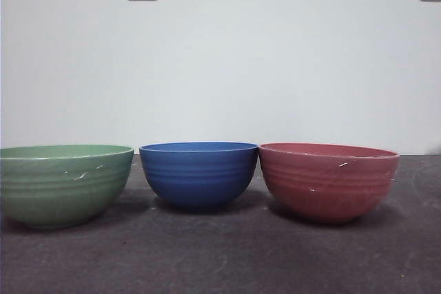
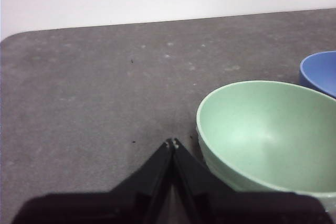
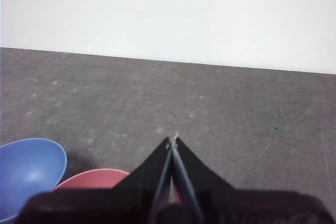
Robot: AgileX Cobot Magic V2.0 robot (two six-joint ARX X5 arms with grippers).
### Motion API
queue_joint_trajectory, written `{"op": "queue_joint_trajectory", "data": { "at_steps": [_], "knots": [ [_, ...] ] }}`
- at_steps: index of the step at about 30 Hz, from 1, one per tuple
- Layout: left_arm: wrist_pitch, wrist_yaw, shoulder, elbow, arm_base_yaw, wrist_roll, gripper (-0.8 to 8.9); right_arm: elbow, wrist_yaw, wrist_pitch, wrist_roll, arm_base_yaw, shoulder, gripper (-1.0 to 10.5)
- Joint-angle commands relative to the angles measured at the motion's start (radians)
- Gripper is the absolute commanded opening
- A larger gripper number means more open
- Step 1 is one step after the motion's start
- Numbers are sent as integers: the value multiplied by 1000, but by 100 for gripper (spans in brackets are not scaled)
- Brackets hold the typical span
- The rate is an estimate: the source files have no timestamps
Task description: Pick up the green bowl on the top,put the green bowl on the left,pick up the red bowl in the middle,put the red bowl on the right
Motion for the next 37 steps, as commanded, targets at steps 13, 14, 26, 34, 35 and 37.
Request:
{"op": "queue_joint_trajectory", "data": {
  "at_steps": [13,14,26,34,35,37],
  "knots": [
    [-4,1,-3,-13,3,-71,-4,-7,3,7,13,0,-2,3],
    [-4,1,-3,-13,3,-71,-4,-7,3,7,12,0,-2,3],
    [-4,1,-3,-13,3,-71,-4,-7,3,7,13,0,-2,3],
    [-4,1,-3,-13,3,-71,-4,-12,23,-79,-68,-35,-115,3],
    [-4,1,-3,-13,3,-71,-4,-21,10,-101,-69,-55,-147,3],
    [-4,1,-3,-13,3,-71,-4,-60,-42,-114,-69,-100,-211,3]
  ]
}}
